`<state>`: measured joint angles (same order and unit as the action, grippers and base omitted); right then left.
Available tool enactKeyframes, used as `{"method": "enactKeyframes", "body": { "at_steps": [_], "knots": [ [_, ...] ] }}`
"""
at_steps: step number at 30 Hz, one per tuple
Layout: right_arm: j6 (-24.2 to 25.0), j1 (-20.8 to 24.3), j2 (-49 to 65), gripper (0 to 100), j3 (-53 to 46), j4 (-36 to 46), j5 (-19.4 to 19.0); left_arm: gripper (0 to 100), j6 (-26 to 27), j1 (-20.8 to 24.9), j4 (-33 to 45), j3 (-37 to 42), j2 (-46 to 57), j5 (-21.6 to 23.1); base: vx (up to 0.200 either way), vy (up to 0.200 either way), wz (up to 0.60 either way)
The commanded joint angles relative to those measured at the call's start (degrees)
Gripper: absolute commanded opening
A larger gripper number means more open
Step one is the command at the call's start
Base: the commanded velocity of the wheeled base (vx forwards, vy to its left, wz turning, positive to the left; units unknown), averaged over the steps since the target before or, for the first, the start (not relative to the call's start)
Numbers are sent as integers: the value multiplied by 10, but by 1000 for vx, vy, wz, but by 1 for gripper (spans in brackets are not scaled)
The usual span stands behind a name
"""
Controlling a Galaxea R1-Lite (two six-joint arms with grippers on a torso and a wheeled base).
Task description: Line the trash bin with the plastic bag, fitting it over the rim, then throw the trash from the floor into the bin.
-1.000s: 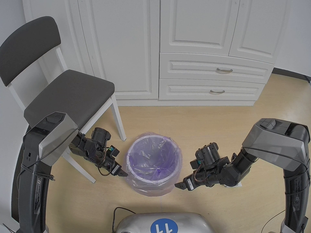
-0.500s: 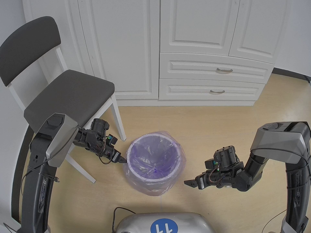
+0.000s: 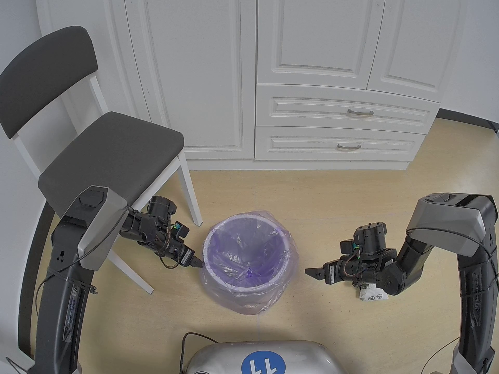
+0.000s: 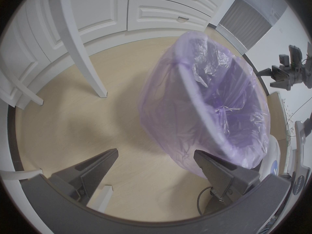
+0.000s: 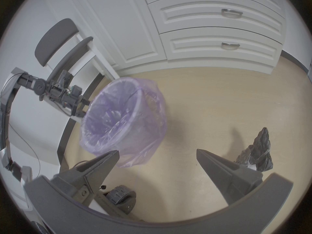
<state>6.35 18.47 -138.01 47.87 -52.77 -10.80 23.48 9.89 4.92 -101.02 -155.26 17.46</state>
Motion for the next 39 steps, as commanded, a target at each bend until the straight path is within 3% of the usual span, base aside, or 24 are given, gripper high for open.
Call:
{"method": "enactKeyframes", "body": {
  "at_steps": [1, 7, 12, 22, 27, 29, 31, 35, 39],
  "knots": [
    [4, -23, -25, 100, 23, -17, 1, 100, 2, 14, 0, 38, 51, -37, 0, 0, 0],
    [7, -58, -51, 100, 73, -1, 3, 100, 1, 43, -14, 94, 99, -193, 0, 0, 0],
    [38, -70, -56, 100, 135, 67, 10, 100, -1, 51, -82, 143, 111, -246, 0, 0, 0],
    [54, -135, -96, 100, 232, 112, 35, 100, 2, 30, -152, 219, 173, -232, 0, 0, 0],
    [45, -179, -177, 100, 331, 112, 56, 100, 3, 29, -265, 274, 192, -200, 0, 0, 0],
    [50, -196, -191, 100, 375, 159, 58, 100, 4, 28, -342, 306, 200, -199, 0, 0, 0],
    [57, -205, -212, 100, 425, 208, 63, 100, 4, 28, -367, 315, 203, -199, 0, 0, 0],
    [89, -219, -260, 100, 519, 256, 112, 100, 3, 29, -374, 327, 220, -198, 0, 0, 0],
    [95, -228, -270, 100, 550, 312, 120, 100, -1, 29, -378, 334, 236, -198, 0, 0, 0]
  ]
}}
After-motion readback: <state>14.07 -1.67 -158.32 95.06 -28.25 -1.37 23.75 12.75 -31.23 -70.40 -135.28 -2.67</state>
